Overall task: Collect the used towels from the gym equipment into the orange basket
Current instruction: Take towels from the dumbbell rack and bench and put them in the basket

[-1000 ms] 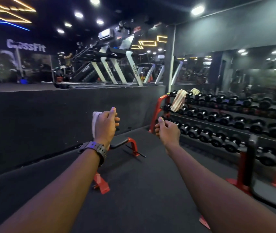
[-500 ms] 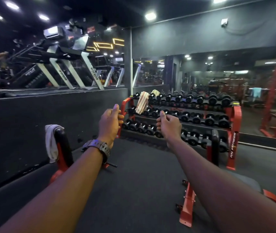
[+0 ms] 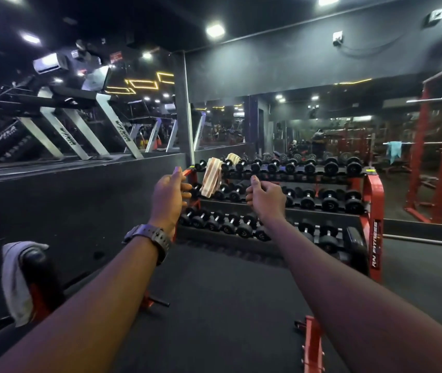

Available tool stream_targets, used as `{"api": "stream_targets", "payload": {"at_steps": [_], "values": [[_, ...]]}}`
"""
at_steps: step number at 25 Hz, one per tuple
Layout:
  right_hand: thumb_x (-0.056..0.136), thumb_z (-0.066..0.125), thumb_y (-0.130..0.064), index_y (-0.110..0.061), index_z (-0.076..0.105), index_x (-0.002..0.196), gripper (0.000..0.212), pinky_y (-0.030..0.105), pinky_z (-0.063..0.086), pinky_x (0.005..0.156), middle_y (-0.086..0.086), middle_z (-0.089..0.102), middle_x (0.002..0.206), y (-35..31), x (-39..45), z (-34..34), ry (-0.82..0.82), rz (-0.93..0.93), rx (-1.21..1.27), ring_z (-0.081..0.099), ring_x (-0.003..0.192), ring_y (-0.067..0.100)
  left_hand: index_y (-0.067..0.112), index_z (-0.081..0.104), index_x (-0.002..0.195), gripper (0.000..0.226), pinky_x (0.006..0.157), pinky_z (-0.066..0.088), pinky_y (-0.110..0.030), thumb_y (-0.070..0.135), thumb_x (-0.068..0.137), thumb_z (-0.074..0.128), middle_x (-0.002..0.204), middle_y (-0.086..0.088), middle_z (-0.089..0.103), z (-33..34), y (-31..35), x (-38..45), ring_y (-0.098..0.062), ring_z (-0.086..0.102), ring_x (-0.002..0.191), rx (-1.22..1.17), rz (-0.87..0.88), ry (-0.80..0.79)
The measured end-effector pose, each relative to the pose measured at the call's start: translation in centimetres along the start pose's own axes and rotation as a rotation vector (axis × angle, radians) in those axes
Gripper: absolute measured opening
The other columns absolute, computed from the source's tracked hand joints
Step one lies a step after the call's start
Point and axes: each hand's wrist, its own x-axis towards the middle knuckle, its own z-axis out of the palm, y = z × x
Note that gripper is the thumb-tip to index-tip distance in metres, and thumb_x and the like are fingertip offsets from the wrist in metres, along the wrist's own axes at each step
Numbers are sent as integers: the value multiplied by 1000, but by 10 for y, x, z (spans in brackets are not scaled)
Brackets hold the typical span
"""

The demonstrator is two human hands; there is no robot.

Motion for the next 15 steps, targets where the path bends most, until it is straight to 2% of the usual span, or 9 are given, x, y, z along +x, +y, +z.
{"api": "stream_targets", "payload": {"at_steps": [4,6,11,15], "values": [[100,53,-46,-21,70,73,40,52,59,82,-2,72,66,32,81,64,-21,-17,-10,68,63,15,12,62,97,38,60,46,-27,44,104,43,94,-10,66,20,-49,93,-20,60,79,-27,-10,0],[100,54,-45,-20,70,75,39,52,59,83,1,73,69,52,123,105,-31,-15,-4,68,65,17,16,63,92,36,60,48,-27,45,103,44,92,-7,67,25,-84,148,-18,61,78,-21,-5,8],[101,54,-44,-19,71,75,40,52,58,87,2,73,70,90,227,207,-36,-8,-2,68,66,17,20,63,88,36,77,52,-38,47,103,43,90,-4,70,35,-159,292,-19,64,82,1,17,-26],[101,55,-43,-17,71,76,39,49,59,86,0,72,69,107,322,274,-23,-3,-1,67,62,14,15,65,93,40,78,52,-39,47,103,44,89,-6,70,55,-203,413,-20,64,81,9,3,-63]]}}
